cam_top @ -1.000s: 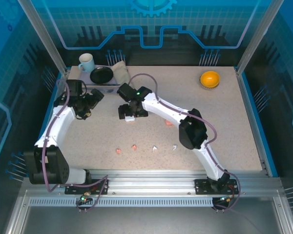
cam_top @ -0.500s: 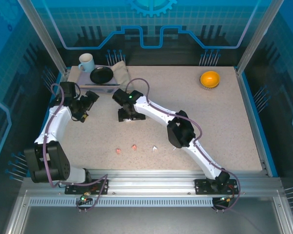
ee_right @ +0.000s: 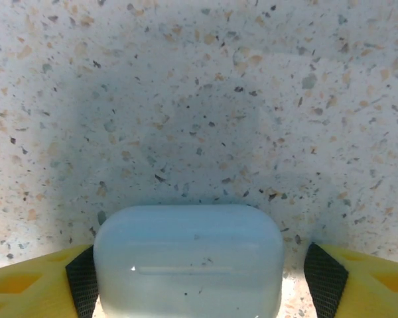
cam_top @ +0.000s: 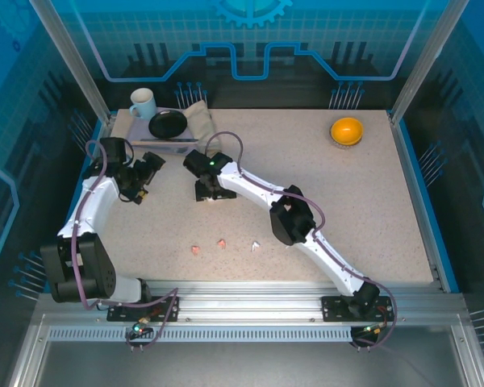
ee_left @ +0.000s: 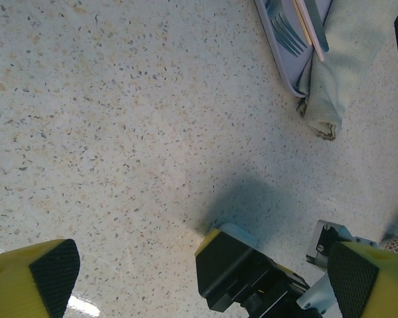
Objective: Insert wireless bluetooth earbuds into charging case
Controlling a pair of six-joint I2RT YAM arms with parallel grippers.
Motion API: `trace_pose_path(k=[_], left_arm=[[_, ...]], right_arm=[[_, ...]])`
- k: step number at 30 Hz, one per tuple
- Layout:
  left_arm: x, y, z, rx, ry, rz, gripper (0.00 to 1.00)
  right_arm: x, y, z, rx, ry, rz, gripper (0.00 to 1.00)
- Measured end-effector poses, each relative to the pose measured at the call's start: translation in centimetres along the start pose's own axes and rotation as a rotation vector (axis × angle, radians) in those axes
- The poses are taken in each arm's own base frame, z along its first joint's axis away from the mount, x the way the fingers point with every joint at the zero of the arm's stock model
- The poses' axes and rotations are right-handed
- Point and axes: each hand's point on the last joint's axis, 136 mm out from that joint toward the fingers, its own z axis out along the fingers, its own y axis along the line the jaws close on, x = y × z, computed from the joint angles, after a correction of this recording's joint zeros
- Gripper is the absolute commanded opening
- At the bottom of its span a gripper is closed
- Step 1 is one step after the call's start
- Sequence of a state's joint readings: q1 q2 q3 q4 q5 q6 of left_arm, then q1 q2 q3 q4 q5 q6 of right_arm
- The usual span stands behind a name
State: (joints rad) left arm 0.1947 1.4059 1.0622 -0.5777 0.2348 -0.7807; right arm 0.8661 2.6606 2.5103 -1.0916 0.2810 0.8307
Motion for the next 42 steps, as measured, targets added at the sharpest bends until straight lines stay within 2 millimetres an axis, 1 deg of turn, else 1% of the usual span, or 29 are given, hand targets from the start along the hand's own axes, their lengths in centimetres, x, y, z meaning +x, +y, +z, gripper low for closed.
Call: trace_pose_path(k=[3,12,17,21,28,31,35,37,39,42], left_arm=[[0.0,-0.1,0.0,0.003,0.001,0.0,0.99],[0.1,-0.2,0.0,0.011,0.004,0.002,0.99],[0.3,-0.3,0.1,0.019,0.018,0.001,0.99],[0.5,-0.5,0.1,0.032,0.028,0.003,0.99],[0.8,-0.9,0.2,0.057,0.041,0.015,0.99],[1.4,-0.9,0.6,0.059,0.058,0.023,0.99],[2.8,-1.3,1.3,0.072,0.085,0.052,0.99],[3.6,-1.7,1.8,0.09,0.098,0.075,0.99],[4.4,-2.0,2.4,0.116,0.109,0.095,0.99],[6.0,-1.6,3.4,0.152,0.131,0.111,0.99]], right_arm=[[0.0,-0.1,0.1,0.005,-0.002,-0.001,0.81],[0.0,-0.2,0.2,0.017,-0.002,-0.003,0.75],[-0.1,-0.2,0.2,0.018,-0.004,-0.014,0.7],[-0.1,-0.3,0.2,0.016,-0.003,-0.028,0.63],[-0.1,-0.7,0.1,-0.008,0.012,-0.024,0.62],[0.1,-1.6,-0.1,-0.009,0.032,-0.011,0.59],[0.2,-3.8,-0.5,-0.003,0.065,0.033,0.59],[0.0,-5.1,-1.0,-0.005,0.074,0.072,0.59],[-0.4,-5.9,-1.8,-0.015,0.069,0.109,0.59],[-1.5,-7.0,-3.0,-0.038,0.048,0.175,0.58]])
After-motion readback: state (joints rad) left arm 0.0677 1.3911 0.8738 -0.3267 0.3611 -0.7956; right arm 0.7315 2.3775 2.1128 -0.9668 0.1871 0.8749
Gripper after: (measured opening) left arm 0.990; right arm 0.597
